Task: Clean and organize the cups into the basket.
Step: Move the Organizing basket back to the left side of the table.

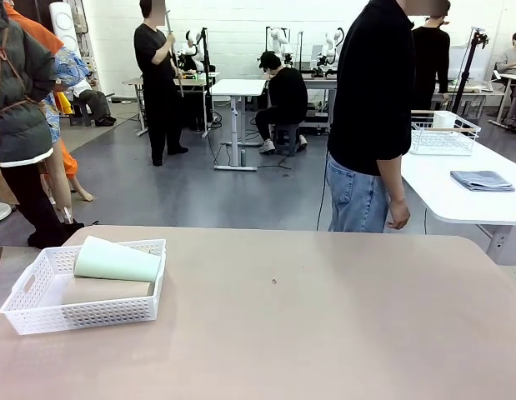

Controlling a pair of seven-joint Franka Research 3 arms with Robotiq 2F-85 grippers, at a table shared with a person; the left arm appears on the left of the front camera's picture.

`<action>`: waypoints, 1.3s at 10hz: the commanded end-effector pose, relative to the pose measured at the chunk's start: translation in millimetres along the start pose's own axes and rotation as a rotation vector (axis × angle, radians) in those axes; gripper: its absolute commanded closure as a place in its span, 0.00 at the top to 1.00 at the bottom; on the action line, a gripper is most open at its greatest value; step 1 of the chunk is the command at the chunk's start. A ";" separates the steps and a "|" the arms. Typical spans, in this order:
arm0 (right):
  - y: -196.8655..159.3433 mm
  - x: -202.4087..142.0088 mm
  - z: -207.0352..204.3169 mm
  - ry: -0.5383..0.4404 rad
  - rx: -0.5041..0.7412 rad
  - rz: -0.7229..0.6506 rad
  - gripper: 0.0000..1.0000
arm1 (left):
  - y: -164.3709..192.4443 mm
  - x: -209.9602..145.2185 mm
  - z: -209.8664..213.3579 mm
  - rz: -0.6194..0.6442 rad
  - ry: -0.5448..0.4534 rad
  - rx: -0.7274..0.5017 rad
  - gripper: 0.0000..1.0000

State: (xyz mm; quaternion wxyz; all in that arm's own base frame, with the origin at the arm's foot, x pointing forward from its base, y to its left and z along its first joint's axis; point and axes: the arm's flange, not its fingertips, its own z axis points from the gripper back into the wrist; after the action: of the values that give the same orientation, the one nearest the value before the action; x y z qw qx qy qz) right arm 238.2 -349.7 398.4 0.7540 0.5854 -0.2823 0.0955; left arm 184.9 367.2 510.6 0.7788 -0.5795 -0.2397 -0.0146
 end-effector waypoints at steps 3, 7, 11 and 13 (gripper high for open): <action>0.3 -2.0 -3.3 -0.005 -0.013 0.001 1.00 | 7.1 0.4 -5.3 0.018 0.009 -0.015 1.00; 0.3 -2.0 -3.3 -0.005 -0.013 0.001 1.00 | 7.1 0.4 -5.3 0.018 0.009 -0.015 1.00; 0.3 -2.0 -3.3 -0.005 -0.013 0.001 1.00 | 7.1 0.4 -5.3 0.018 0.009 -0.015 1.00; 0.3 -2.0 -3.3 -0.005 -0.013 0.001 1.00 | 7.1 0.4 -5.3 0.018 0.009 -0.015 1.00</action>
State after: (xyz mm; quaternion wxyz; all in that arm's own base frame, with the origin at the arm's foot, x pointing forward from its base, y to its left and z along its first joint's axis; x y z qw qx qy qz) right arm 238.2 -349.7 398.4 0.7540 0.5854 -0.2824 0.0955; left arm 188.1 363.7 502.6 0.7753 -0.5872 -0.2323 -0.0117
